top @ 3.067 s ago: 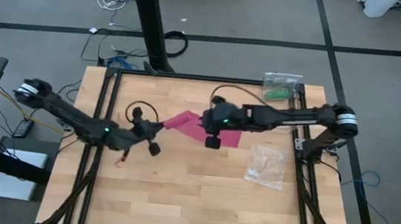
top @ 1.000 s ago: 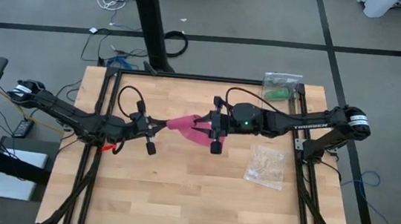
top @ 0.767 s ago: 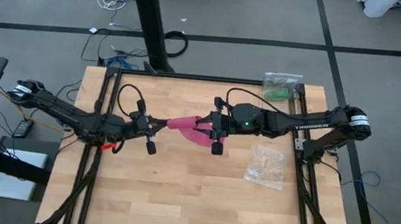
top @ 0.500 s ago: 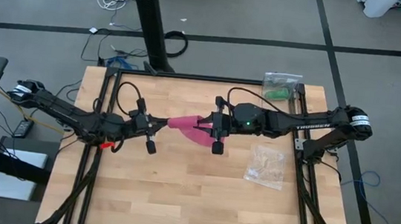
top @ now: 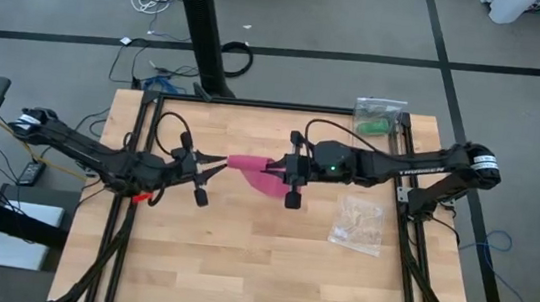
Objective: Roll bandage
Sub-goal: Roll the pink bandage
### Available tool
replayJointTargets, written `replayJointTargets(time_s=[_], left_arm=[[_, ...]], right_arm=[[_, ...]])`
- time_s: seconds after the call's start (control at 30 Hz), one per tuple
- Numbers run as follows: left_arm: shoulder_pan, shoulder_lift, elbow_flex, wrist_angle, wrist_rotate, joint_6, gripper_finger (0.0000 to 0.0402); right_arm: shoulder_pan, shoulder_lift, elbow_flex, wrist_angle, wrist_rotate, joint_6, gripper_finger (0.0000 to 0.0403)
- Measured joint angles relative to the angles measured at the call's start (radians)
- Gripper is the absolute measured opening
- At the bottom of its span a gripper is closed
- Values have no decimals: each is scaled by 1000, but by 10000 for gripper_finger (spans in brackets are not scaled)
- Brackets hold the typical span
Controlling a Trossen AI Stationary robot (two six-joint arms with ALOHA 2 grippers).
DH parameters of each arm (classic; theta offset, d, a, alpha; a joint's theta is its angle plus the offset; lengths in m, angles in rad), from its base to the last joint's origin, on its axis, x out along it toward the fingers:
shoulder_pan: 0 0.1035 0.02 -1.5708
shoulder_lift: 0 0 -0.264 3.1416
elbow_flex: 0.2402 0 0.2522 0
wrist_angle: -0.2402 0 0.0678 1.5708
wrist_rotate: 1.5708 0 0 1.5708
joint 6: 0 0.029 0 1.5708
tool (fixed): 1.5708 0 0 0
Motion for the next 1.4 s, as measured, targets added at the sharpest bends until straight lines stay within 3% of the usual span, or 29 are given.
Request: replayJointTargets(time_s=[0.27, 0.43, 0.53, 0.8, 0.97, 1.4], left_arm=[[-1, -101, -13, -100, 27, -45, 131], [2, -110, -104, 216, 233, -26, 137], [3, -100, -133, 360, 235, 3, 137], [1, -36, -106, 398, 266, 58, 138], [-1, -12, -90, 454, 316, 93, 138], [4, 18, -77, 482, 304, 129, 138]], right_arm=[[-1, -52, 0, -23, 36, -3, 11], [-1, -63, 0, -4, -30, -31, 11], [-1, -63, 0, 26, -102, -46, 11], [-14, -63, 0, 91, -234, -42, 11], [-30, -64, 0, 93, -243, -5, 11], [-29, -64, 0, 92, -247, 2, 11]])
